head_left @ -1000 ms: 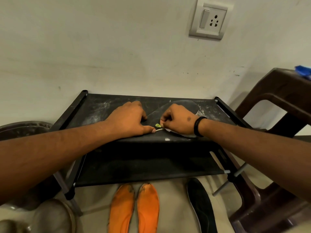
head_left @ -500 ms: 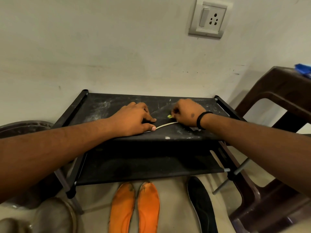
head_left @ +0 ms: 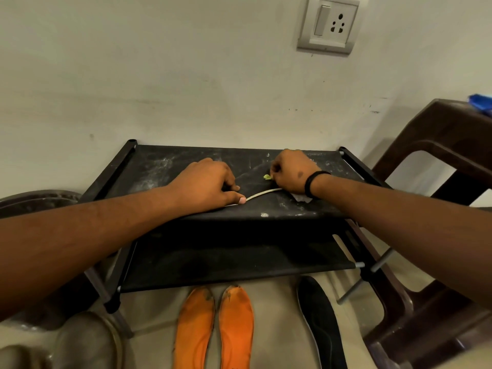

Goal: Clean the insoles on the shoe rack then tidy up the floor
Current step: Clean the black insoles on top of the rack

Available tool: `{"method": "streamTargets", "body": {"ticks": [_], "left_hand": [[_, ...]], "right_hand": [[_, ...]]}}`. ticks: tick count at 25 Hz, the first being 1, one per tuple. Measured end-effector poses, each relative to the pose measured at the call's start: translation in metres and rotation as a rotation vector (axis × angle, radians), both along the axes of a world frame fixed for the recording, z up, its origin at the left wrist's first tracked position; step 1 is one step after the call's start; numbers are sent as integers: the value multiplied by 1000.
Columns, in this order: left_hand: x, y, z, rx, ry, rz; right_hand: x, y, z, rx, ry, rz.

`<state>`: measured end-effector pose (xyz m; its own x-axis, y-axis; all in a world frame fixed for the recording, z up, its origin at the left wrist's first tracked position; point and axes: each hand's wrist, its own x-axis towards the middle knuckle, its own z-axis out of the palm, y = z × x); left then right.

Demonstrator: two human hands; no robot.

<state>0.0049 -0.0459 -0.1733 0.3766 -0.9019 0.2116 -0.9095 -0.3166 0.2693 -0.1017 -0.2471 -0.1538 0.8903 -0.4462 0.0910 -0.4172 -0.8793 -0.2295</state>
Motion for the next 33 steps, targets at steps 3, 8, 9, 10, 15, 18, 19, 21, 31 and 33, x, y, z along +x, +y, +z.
{"method": "streamTargets", "body": {"ticks": [3, 8, 9, 10, 15, 18, 19, 21, 31, 33], "left_hand": [[1, 1, -1, 13, -21, -10], [0, 0, 0, -7, 6, -4], [0, 0, 0, -9, 1, 0], [0, 1, 0, -8, -8, 3], [2, 2, -2, 4, -34, -13], [0, 0, 0, -12, -42, 16], [0, -1, 0, -13, -52, 17], [1, 1, -1, -8, -52, 13], [0, 1, -2, 4, -64, 46], [1, 3, -2, 13, -63, 34]], "right_hand": [[-1, 30, -6, 111, -22, 182], [7, 13, 0, -85, 50, 102], [9, 9, 0, -110, 41, 52], [11, 12, -2, -87, 27, 54], [10, 36, -8, 41, 45, 287], [20, 7, 0, -150, 64, 64], [22, 3, 1, -129, 55, 37], [23, 15, 1, -38, 22, 132], [32, 17, -3, -104, 45, 117], [26, 34, -8, 28, 57, 237]]}}
